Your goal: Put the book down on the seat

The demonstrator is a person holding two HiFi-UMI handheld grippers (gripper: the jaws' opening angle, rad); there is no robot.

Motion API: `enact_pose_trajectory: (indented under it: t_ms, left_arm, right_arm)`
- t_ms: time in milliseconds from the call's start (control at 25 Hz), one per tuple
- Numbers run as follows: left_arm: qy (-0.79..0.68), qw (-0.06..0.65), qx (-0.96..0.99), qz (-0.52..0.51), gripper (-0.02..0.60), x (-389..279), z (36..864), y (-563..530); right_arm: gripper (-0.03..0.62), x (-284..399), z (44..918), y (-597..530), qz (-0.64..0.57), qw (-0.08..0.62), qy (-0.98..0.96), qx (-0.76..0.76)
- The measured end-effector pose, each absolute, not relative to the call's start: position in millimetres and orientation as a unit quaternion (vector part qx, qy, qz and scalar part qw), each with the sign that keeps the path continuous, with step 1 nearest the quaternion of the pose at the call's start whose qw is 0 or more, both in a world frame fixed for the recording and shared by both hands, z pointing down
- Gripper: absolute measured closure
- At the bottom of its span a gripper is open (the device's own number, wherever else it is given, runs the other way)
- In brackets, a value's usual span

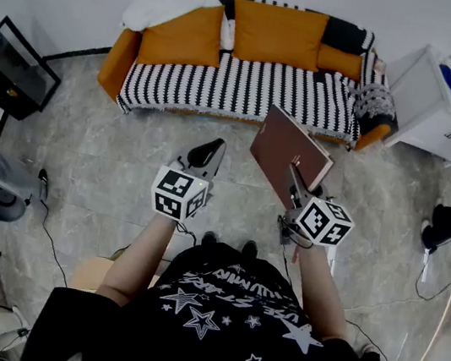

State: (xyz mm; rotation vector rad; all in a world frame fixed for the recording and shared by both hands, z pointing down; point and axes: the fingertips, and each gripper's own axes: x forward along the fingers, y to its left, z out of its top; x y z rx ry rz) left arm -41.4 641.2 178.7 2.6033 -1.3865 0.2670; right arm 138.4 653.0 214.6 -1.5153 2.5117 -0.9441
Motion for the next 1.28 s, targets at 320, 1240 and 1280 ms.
enact_pose_trajectory:
  t_ms: [320,1240,1280]
  left_arm:
    - [-0.467,0.089,0.875,0.089,0.565,-45,175,636]
    - [-0.463,0.096,0.879,0.064,0.568,-120,176,629]
    - [-0.464,0.096,0.878,0.064,0.568,-126,177,628]
  right_arm:
    - [0.434,133,214,647,-0.313,0.032,0.813,-0.49]
    - [0.434,66,214,630,-0.313,0.032,0.806,-0.501]
    - [0.434,62,215,630,-0.312,0.03,0.804,-0.504]
